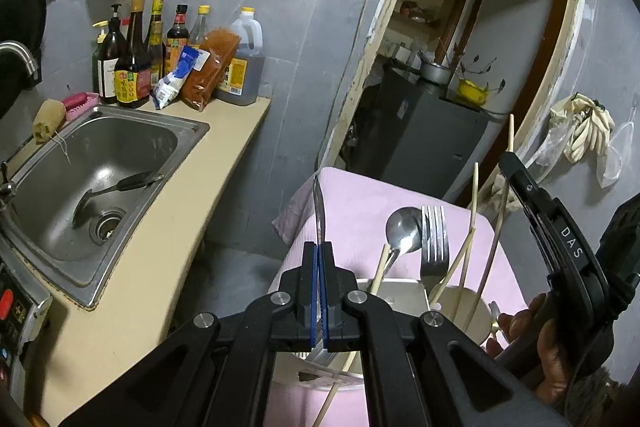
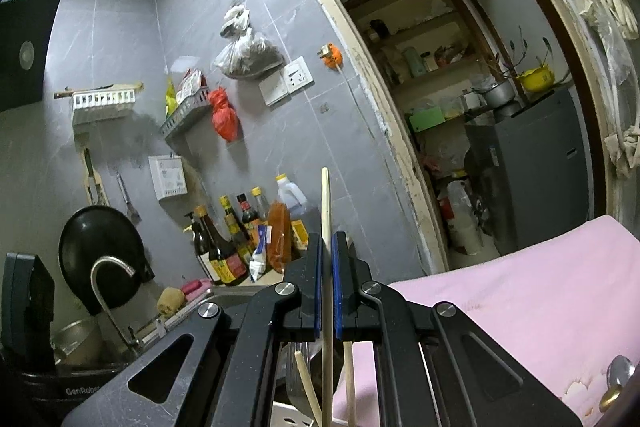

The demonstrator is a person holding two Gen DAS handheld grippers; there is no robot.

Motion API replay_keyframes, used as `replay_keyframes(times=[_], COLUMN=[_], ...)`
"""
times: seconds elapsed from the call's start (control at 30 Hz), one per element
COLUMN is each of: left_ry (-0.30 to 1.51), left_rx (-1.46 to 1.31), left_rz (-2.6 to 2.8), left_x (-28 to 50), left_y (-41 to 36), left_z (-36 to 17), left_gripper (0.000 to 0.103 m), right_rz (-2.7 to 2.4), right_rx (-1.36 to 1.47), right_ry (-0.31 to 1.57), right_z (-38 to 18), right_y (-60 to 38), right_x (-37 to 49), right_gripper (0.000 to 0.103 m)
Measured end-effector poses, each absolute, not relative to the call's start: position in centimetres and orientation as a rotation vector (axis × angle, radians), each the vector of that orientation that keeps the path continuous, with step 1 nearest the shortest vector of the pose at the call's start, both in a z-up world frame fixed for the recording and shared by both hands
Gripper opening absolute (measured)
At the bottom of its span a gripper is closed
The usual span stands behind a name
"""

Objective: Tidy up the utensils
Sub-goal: 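Lower both held utensils into the white caddy and open both tools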

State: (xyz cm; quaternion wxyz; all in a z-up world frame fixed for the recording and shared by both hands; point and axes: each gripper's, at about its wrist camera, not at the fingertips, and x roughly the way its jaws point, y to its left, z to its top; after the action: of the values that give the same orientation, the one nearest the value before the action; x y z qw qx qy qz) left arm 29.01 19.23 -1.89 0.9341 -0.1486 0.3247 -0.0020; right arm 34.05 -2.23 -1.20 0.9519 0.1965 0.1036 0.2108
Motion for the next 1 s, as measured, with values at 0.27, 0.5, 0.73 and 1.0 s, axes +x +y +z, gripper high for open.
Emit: replay_keyframes(times=[0.27,0.5,0.73,1.0], left_ry=[0.684,0.701,0.704,0.656], left_rx=[-0.324,-0.323,-0.301,-0.283], left_rz=[-0.018,-0.036,-0.044,-0.022], left_x=[29.0,28.9,28.6,27.6], left_y=[19.3,18.6,17.5,16.2], left_z=[-1.9,-1.8,-1.4,-0.3], left_gripper=[0.002,0.003,0.005,0.062], right_rz=[0.445,0.448,0.426,0.370], right_rx=[0.386,0.390,0.383,0.376], right_ry=[0.269,0.297,0.302,0.310], right_z=[-1.7,-1.5,-0.7,0.3], right_y=[-3.3,-4.4,-6.2,-9.0], right_x=[33.7,32.9,32.0,30.9], right_gripper=[0.015,0.029,0.041,0.065])
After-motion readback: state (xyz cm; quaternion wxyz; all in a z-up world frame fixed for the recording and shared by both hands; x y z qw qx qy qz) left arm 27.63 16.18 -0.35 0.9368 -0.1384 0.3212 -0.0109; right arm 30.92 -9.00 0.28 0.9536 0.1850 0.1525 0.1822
